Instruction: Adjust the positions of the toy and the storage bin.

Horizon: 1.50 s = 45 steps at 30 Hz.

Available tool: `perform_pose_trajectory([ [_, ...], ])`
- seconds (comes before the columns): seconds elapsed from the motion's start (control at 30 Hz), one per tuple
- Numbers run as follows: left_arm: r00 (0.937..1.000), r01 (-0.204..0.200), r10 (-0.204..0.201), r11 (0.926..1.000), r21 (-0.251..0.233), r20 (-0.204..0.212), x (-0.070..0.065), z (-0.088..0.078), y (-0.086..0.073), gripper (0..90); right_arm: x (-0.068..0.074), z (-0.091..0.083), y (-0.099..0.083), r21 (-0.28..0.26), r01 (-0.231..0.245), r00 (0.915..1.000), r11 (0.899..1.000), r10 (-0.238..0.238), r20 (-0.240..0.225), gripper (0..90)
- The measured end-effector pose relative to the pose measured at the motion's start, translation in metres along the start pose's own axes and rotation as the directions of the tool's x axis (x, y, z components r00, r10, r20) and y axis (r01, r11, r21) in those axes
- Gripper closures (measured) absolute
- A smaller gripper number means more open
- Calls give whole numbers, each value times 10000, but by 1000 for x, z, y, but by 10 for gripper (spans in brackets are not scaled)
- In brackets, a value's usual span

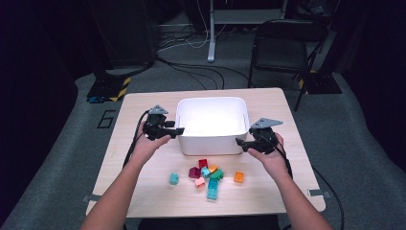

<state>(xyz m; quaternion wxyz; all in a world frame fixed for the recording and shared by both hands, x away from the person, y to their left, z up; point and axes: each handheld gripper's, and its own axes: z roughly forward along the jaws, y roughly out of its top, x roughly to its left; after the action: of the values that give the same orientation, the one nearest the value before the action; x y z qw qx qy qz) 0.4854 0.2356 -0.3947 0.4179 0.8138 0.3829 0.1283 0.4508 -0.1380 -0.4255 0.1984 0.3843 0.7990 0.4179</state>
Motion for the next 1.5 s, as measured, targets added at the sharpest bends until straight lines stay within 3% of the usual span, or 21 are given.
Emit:
perform_pose_trajectory([
  [0.13,9998,-155,154,9999,-6,-101,-1,-4,-3,442,4,0,0,50,103,9999,9999,-102,-46,299],
  [0.3,10000,36,-36,9997,-258,26,2,-11,-11,444,8,-1,1,40,140,9996,9999,-139,-243,304],
  [0.57,9999,-101,100,9999,-87,-107,1,-19,-15,443,17,0,2,56,185,9993,9998,-183,-325,304],
  [0.7,9999,87,-88,9996,-280,-48,2,-22,-20,443,21,-1,2,30,297,9992,9996,-296,-275,304],
  [0.9,9998,174,-175,9992,-364,-15,4,-25,-24,446,24,-1,0,-98,139,9987,9999,-144,-496,305],
  [1.5,9997,240,-240,9991,-342,18,2,-28,-26,430,25,-1,0,-60,-87,9985,9999,84,-541,321],
])
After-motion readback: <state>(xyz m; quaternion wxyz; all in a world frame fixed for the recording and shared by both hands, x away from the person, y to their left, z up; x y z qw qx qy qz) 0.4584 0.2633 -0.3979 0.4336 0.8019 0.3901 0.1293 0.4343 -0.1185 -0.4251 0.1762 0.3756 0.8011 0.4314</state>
